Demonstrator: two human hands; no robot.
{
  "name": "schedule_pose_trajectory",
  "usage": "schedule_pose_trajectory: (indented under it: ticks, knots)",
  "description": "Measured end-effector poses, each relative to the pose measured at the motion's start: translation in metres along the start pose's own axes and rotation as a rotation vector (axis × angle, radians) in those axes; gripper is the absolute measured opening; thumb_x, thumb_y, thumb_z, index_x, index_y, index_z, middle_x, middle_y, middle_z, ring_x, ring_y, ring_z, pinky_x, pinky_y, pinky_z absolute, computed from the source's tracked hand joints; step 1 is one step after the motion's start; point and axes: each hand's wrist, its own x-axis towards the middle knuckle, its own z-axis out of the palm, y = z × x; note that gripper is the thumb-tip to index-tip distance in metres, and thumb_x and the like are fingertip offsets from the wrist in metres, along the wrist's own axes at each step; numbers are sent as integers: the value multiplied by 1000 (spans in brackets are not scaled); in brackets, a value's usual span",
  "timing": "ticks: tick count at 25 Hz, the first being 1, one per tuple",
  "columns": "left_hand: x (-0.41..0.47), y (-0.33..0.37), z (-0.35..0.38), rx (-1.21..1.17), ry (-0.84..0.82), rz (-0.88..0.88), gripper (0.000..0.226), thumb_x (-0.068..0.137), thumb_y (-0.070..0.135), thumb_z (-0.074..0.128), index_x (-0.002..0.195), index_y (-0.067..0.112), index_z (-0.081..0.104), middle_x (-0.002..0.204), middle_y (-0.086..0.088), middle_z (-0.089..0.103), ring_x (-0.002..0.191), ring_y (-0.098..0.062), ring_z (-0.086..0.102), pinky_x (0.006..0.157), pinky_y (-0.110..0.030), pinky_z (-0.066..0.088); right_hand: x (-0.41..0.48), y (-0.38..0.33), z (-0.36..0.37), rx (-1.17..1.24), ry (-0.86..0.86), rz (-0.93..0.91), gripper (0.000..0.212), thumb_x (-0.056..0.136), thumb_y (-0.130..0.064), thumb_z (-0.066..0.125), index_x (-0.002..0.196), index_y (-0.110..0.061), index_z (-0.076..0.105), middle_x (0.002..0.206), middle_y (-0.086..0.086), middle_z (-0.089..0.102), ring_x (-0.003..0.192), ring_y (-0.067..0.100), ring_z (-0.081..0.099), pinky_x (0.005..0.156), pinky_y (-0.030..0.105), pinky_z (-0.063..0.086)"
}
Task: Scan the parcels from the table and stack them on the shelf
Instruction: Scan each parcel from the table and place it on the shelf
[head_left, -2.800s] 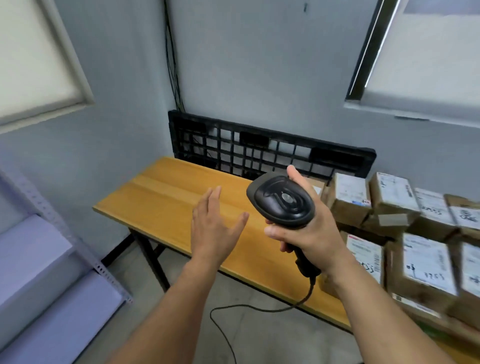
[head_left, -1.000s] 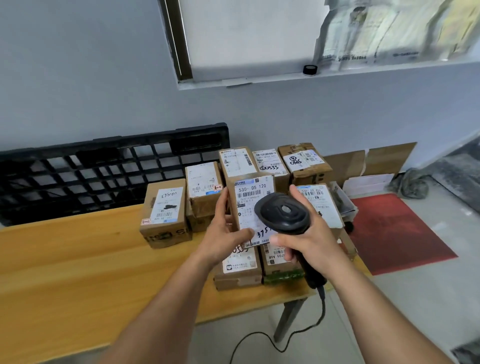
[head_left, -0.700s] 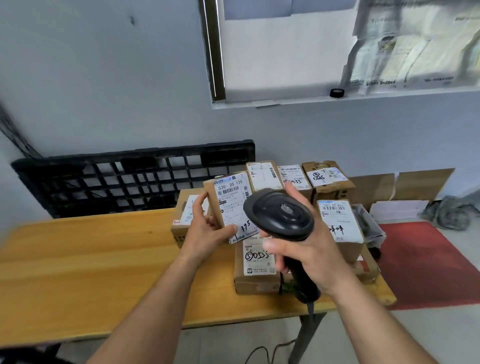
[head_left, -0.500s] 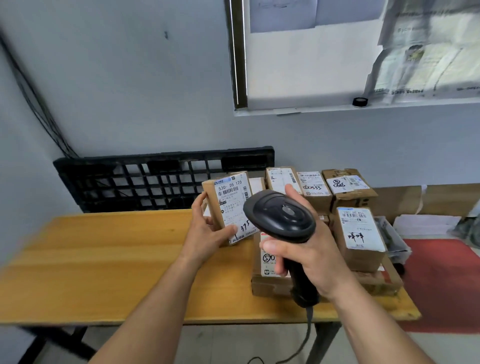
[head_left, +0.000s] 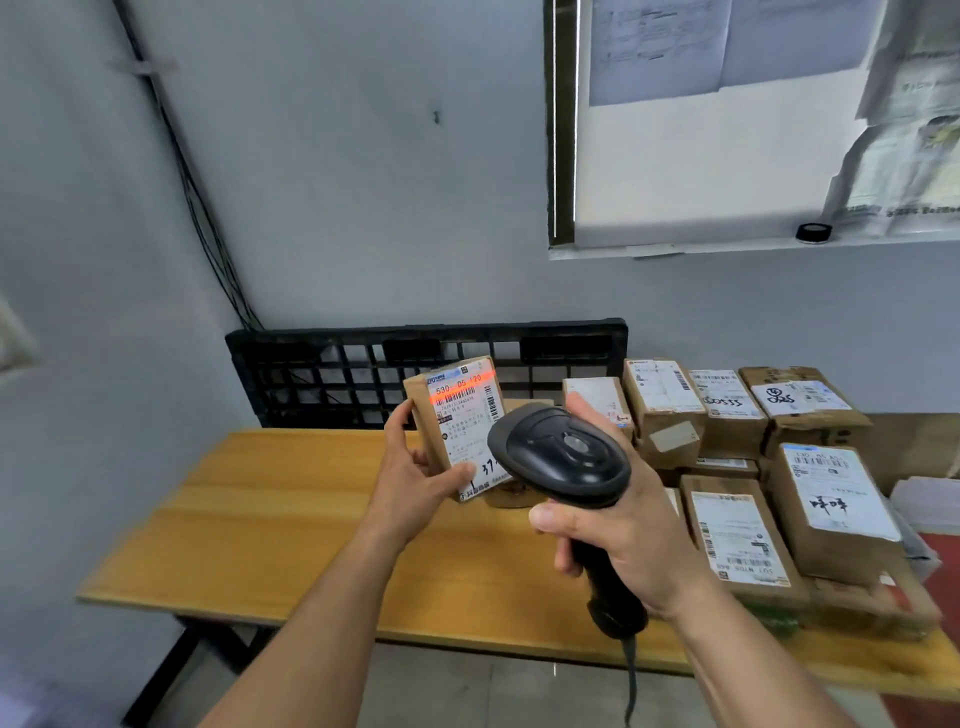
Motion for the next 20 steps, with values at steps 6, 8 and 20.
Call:
schedule_pose_trajectory:
  ticks: [6, 8, 20]
  knots:
    - [-13, -20, -94, 6, 66, -12, 99, 76, 6, 79, 144, 37, 15, 101, -7, 67, 92, -15, 68, 67, -21, 56, 6, -10, 91, 7, -74, 1, 103, 74, 3, 80, 149, -39, 23, 70, 4, 71, 45, 28, 57, 47, 37, 51]
    - [-20, -28, -129, 23, 79, -11, 100, 76, 9, 79, 146, 38, 13, 103, -5, 68, 93, -14, 68, 74, -26, 57, 6, -14, 125, 6, -82, -9, 104, 70, -4, 83, 146, -44, 25, 77, 7, 72, 47, 28, 58, 48, 39, 52]
    - [-80, -37, -326, 102, 320, 72, 93, 80, 25, 78, 145, 44, 14, 98, 14, 61, 96, -6, 63, 90, -34, 51, 18, -42, 292, -68, -120, -108, 111, 55, -29, 93, 142, -54, 28, 110, 14, 66, 54, 28, 64, 50, 36, 55]
